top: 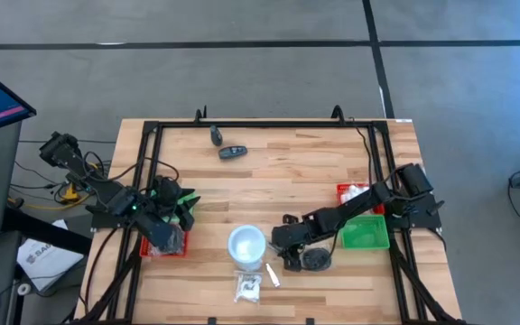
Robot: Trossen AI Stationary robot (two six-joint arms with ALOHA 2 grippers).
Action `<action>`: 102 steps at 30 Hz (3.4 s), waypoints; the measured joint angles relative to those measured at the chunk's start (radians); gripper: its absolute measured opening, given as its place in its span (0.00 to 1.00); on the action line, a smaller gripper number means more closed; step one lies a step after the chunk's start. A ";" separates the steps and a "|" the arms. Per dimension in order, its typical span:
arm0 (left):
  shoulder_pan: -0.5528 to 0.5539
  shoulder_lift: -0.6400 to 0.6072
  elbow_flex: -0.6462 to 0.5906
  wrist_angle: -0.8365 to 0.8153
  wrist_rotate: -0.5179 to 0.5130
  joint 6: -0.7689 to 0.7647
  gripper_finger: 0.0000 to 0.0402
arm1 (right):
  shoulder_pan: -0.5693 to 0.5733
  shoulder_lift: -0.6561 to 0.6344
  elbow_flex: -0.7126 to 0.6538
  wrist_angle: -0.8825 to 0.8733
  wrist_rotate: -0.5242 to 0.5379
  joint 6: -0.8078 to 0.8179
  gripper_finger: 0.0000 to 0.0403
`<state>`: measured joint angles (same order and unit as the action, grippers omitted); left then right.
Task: Pick & Place Travel size toiletries
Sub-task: Put the silver nail cutter into the left green bin
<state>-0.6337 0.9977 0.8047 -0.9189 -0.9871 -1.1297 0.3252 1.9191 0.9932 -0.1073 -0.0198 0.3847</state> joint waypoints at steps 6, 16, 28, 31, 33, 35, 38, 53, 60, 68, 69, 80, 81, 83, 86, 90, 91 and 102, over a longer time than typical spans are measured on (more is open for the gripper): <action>0.000 0.000 0.000 0.002 0.000 0.000 0.34 | -0.003 0.001 0.000 -0.010 0.013 0.005 0.42; 0.000 0.000 0.000 0.001 -0.008 0.006 0.34 | -0.014 0.001 -0.002 -0.018 0.025 0.061 0.19; 0.000 0.000 0.000 0.008 -0.017 0.027 0.34 | -0.019 -0.001 0.012 -0.023 0.016 0.075 0.01; 0.000 0.000 0.000 0.009 -0.017 0.027 0.34 | -0.020 0.001 0.039 -0.067 0.017 0.062 0.01; 0.000 0.000 0.000 0.009 -0.017 0.027 0.34 | -0.026 0.002 0.062 -0.109 0.016 0.045 0.01; 0.000 0.000 0.000 0.009 -0.017 0.026 0.34 | -0.030 0.004 0.095 -0.161 0.022 0.025 0.00; 0.000 0.000 0.000 0.009 -0.017 0.028 0.34 | -0.036 0.005 0.145 -0.252 0.053 -0.011 0.00; 0.000 0.000 0.000 0.012 -0.028 0.034 0.34 | -0.093 0.009 0.295 -0.467 0.154 -0.109 0.00; 0.000 0.000 0.000 0.016 -0.029 0.034 0.34 | -0.112 -0.003 0.387 -0.583 0.202 -0.162 0.00; 0.000 0.000 0.000 0.020 -0.037 0.034 0.34 | -0.134 -0.121 0.404 -0.607 0.253 -0.199 0.00; 0.000 0.000 0.000 0.022 -0.042 0.034 0.34 | -0.136 -0.137 0.405 -0.602 0.258 -0.201 0.00; 0.000 0.000 0.000 0.034 -0.140 0.034 0.34 | -0.152 -0.227 0.405 -0.511 0.313 -0.278 0.00; 0.000 0.000 0.000 0.035 -0.148 0.034 0.34 | -0.153 -0.232 0.405 -0.496 0.313 -0.288 0.00; 0.000 0.000 0.000 0.038 -0.162 0.034 0.34 | -0.158 -0.240 0.405 -0.461 0.314 -0.309 0.00; 0.000 0.000 0.000 0.040 -0.187 0.034 0.34 | -0.164 -0.250 0.405 -0.413 0.316 -0.340 0.00; 0.000 0.000 0.000 0.054 -0.203 0.050 0.34 | -0.167 -0.253 0.405 -0.346 0.316 -0.388 0.00; 0.000 0.000 0.000 0.069 -0.207 0.066 0.34 | -0.170 -0.253 0.405 -0.332 0.316 -0.396 0.00; 0.028 0.000 0.000 0.365 -0.225 0.400 0.34 | -0.178 -0.263 0.406 -0.160 0.311 -0.504 0.00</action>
<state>-0.6056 0.9976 0.8047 -0.5539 -1.2123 -0.7296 0.1474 1.6560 1.3987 -0.2669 0.2914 -0.1198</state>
